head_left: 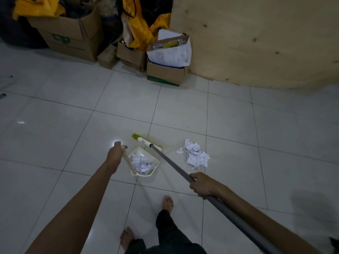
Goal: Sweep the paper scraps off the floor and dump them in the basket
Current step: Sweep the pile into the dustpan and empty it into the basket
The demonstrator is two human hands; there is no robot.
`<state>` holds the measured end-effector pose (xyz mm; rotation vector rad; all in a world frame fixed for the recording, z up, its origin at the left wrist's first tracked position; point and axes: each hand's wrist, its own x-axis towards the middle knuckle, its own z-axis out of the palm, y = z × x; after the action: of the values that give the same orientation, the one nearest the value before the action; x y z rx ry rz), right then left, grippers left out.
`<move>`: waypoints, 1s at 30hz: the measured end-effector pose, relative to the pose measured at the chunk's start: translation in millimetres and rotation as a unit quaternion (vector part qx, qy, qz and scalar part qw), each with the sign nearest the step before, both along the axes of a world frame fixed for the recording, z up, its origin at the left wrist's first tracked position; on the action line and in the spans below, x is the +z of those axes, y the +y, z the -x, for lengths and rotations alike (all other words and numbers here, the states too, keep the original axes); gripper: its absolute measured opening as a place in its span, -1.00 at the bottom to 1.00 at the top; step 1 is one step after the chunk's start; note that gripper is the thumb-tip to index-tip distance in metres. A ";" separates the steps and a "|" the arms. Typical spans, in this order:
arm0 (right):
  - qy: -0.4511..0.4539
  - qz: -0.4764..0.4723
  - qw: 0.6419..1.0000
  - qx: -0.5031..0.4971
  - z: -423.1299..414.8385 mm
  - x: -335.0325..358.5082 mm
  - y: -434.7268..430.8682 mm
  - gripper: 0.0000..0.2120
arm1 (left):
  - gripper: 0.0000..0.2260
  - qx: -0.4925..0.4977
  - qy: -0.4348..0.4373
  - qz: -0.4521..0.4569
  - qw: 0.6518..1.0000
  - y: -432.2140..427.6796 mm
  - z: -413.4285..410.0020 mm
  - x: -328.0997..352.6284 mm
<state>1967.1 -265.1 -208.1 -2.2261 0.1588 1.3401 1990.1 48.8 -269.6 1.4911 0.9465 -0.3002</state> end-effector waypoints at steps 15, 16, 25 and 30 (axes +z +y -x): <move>0.017 0.051 0.998 0.029 -30.8 -59.6 40.6 -0.64 | -0.90 0.266 0.028 0.302 0.915 7.5 -11.4 -18.6; 0.022 0.056 0.998 0.030 -32.3 -60.9 40.3 -0.65 | -0.95 0.313 0.069 0.348 0.881 6.9 -10.3 -17.2; 0.060 0.125 0.989 0.041 -35.6 -77.4 38.5 -0.82 | -0.83 0.355 0.100 0.474 0.800 -13.2 7.7 -32.1; -0.016 0.122 0.990 0.062 -23.4 -81.6 45.6 -0.65 | -0.78 0.337 0.121 0.440 0.824 -27.9 27.3 -21.4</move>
<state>1990.5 -219.5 -289.7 -2.4961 0.1829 1.4149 1962.7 20.9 -291.0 0.2268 1.2396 -0.3384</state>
